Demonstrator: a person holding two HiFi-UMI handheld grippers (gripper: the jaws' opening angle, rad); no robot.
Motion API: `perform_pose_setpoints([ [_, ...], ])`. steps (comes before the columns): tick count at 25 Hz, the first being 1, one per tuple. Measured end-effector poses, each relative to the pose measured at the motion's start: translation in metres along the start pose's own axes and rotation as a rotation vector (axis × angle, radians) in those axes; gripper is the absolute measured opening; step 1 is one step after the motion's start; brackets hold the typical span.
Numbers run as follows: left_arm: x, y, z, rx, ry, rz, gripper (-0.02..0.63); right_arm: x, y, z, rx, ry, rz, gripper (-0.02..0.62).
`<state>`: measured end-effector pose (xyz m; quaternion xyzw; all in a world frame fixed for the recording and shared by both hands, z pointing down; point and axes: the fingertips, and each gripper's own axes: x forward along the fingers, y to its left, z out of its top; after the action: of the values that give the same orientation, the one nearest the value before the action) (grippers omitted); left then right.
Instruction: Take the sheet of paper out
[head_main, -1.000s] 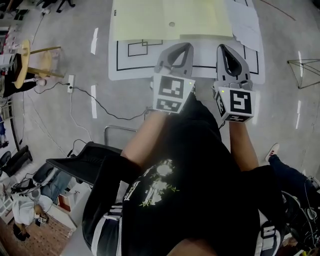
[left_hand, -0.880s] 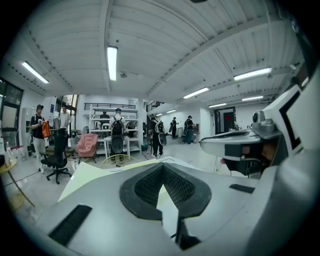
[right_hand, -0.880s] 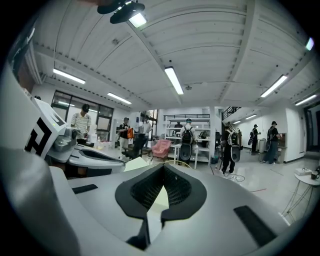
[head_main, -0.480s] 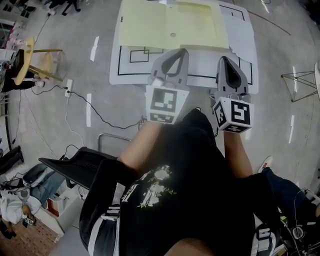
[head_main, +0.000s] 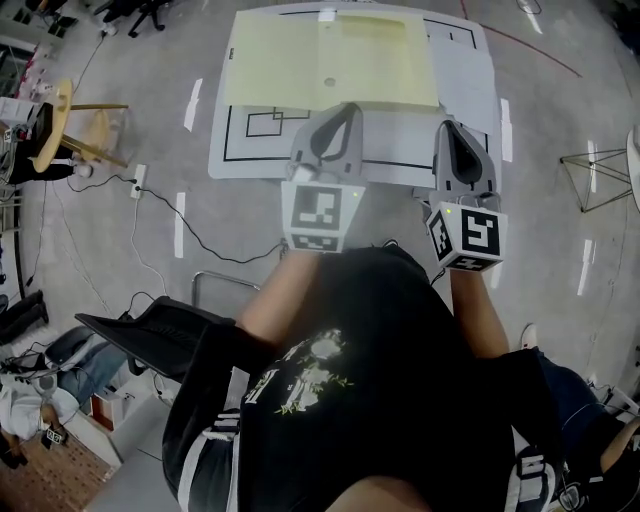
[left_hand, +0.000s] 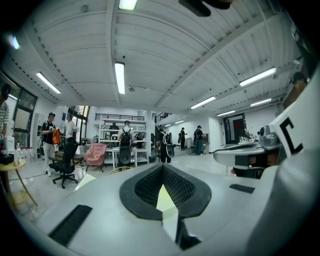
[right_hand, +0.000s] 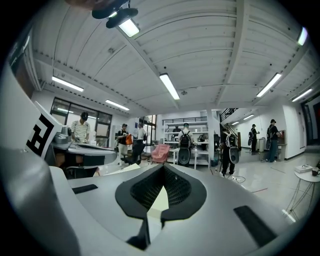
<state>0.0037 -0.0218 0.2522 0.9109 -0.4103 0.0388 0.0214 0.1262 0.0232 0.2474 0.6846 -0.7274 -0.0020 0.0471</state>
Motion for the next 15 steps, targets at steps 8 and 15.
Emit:
perform_pose_setpoints([
  [8, 0.009, -0.029, 0.005, 0.012, 0.005, 0.002, -0.011, -0.011, -0.026, 0.002, 0.006, -0.001, 0.010, 0.001],
  [15, 0.014, -0.040, 0.002, 0.019, 0.022, 0.006, -0.011, -0.015, -0.035, -0.001, 0.012, -0.002, 0.016, 0.002],
])
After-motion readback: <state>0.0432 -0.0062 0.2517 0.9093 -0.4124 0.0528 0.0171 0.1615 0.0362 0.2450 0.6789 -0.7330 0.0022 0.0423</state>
